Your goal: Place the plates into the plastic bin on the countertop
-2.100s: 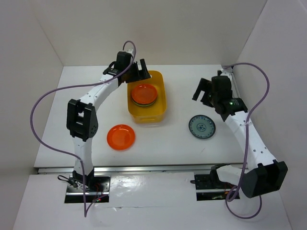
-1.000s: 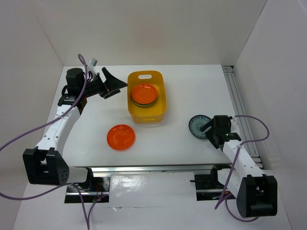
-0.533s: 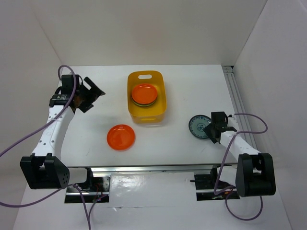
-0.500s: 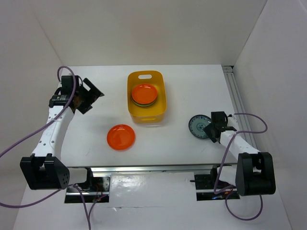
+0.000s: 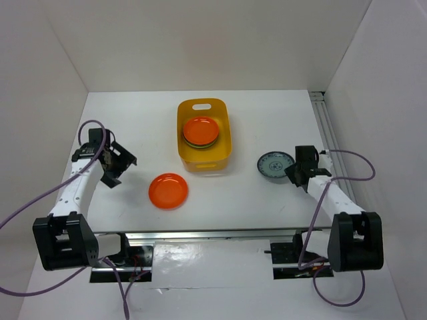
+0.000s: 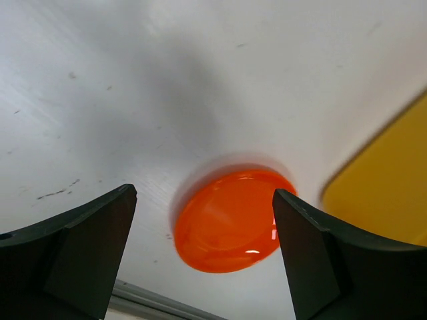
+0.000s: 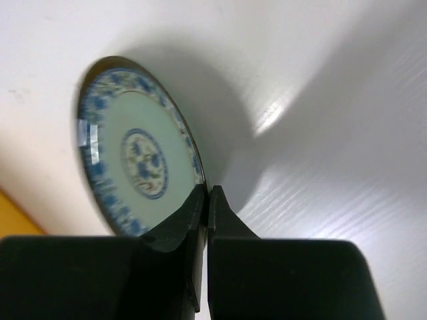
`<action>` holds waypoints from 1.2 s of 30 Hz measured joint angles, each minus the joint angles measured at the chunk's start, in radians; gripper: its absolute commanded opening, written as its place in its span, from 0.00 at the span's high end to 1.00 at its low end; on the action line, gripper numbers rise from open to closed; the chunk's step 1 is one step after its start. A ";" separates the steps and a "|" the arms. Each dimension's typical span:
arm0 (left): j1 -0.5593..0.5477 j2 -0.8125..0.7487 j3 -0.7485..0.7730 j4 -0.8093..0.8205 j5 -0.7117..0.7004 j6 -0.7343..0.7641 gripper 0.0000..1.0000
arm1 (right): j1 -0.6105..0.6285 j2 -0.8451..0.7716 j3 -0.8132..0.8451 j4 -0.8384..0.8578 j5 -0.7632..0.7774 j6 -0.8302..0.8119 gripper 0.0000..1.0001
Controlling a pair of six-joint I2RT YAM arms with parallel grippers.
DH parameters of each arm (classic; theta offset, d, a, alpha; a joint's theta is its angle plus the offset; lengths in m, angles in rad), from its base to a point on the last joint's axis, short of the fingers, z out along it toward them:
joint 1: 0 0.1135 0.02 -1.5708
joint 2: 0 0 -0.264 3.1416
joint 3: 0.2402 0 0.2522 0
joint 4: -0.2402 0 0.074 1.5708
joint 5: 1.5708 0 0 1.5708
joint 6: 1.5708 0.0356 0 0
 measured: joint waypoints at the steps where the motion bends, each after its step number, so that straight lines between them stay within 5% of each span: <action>1: 0.011 0.000 -0.024 -0.007 0.000 0.002 0.05 | 0.005 -0.027 0.027 -0.027 0.006 -0.001 1.00; 6: 0.031 -0.038 -0.117 -0.020 0.018 0.017 0.00 | 0.021 -0.080 0.230 -0.179 0.076 -0.035 1.00; 13: -0.006 -0.194 -0.198 -0.018 0.075 0.063 0.00 | 0.157 -0.036 0.521 -0.139 0.130 -0.119 1.00; 25: -0.165 -0.229 -0.325 0.009 0.140 0.048 0.00 | 0.540 0.622 1.061 -0.047 -0.039 -0.414 1.00; 36: -0.235 -0.240 -0.381 0.065 0.125 0.008 0.00 | 0.563 0.822 1.260 -0.054 -0.031 -0.486 1.00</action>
